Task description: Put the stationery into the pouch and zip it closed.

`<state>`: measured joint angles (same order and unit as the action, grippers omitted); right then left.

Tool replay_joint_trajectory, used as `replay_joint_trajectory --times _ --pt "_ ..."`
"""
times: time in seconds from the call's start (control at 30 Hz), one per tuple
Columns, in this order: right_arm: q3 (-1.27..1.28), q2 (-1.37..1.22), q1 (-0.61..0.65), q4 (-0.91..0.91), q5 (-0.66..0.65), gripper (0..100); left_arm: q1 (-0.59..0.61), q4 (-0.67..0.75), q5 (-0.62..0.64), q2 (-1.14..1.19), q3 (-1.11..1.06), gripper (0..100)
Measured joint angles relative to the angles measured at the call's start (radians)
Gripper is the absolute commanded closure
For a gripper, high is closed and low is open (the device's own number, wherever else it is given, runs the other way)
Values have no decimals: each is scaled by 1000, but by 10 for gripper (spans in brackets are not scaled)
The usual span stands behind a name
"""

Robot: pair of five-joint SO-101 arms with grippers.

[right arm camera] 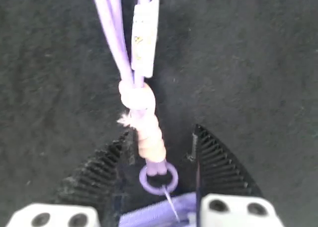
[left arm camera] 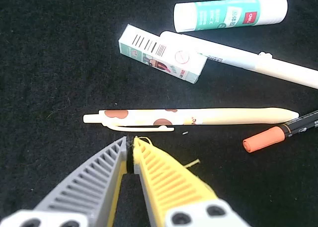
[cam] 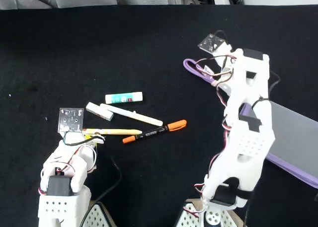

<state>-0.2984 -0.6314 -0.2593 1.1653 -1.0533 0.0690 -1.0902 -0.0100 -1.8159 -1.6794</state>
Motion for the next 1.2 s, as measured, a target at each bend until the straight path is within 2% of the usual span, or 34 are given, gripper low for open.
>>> replay_joint_trajectory --times 0.3,0.47,0.83,1.07,1.2 --pt "-150 -166 3 11 0 832 0 0 0 0 0 970" --pt "-252 -196 2 103 0 991 0 0 0 0 0 970" --pt "-535 -221 -2 370 0 988 0 0 0 0 0 970" --pt "-853 -221 0 551 0 988 0 0 0 0 0 970" --pt "-1048 -221 28 565 52 988 0 0 0 0 0 970"
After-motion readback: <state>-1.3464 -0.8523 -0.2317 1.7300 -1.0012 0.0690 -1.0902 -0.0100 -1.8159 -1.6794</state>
